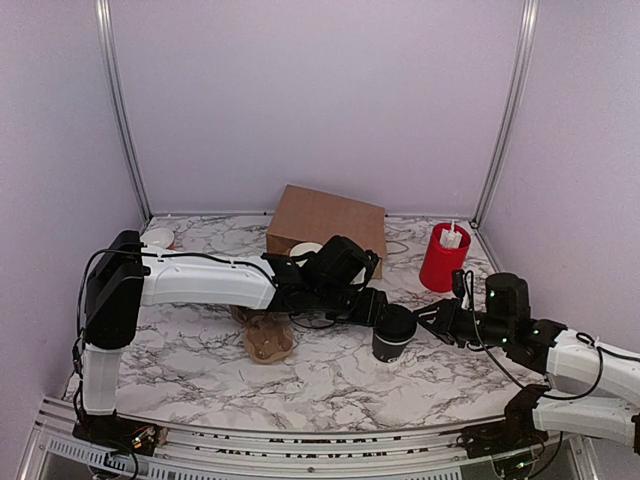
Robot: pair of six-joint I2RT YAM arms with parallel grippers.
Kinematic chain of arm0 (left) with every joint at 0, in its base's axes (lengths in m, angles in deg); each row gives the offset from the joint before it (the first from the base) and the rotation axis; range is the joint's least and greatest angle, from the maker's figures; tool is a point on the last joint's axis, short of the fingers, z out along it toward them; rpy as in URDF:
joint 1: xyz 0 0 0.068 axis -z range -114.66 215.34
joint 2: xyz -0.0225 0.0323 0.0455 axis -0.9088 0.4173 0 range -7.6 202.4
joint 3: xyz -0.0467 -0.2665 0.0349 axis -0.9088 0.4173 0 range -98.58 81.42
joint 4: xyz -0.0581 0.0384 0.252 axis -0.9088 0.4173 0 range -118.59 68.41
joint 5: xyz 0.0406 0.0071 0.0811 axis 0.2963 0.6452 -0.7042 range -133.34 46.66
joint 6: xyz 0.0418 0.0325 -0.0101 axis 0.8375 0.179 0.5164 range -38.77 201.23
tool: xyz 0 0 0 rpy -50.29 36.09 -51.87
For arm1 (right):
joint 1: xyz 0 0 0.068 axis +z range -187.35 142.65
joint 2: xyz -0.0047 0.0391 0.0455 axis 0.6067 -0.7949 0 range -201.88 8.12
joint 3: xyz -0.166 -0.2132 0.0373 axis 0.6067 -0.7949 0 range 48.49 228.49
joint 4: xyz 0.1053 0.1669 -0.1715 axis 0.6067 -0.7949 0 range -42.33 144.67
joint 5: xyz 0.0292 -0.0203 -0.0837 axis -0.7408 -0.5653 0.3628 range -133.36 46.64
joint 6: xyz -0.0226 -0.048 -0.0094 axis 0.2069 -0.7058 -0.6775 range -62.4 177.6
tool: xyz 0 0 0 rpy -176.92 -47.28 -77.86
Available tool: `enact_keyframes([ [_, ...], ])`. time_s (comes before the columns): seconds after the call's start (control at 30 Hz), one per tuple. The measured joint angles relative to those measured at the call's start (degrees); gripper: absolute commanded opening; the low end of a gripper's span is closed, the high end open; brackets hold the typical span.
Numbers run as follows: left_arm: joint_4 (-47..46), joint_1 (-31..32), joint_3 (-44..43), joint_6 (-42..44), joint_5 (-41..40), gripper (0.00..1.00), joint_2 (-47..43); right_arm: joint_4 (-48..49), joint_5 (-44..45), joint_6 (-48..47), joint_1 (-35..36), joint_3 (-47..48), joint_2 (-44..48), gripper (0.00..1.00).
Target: Pack the takeout coffee
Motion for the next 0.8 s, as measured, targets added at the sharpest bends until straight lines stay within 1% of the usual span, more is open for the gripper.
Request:
enact_keyframes([
  [0.27, -0.02, 0.00, -0.11, 0.00, -0.07, 0.62, 0.11, -1.27, 0.28, -0.20, 0.00, 0.04, 1.22, 0.30],
  [0.57, 0.00, 0.04, -0.13, 0.02, -0.28, 0.62, 0.11, -8.11, 1.36, -1.88, 0.00, 2.01, 1.95, 0.29],
  [0.8, 0.00, 0.04, -0.33, 0.02, -0.28, 0.62, 0.31, -8.85, 0.81, -2.08, 0.00, 2.08, 1.97, 0.30],
])
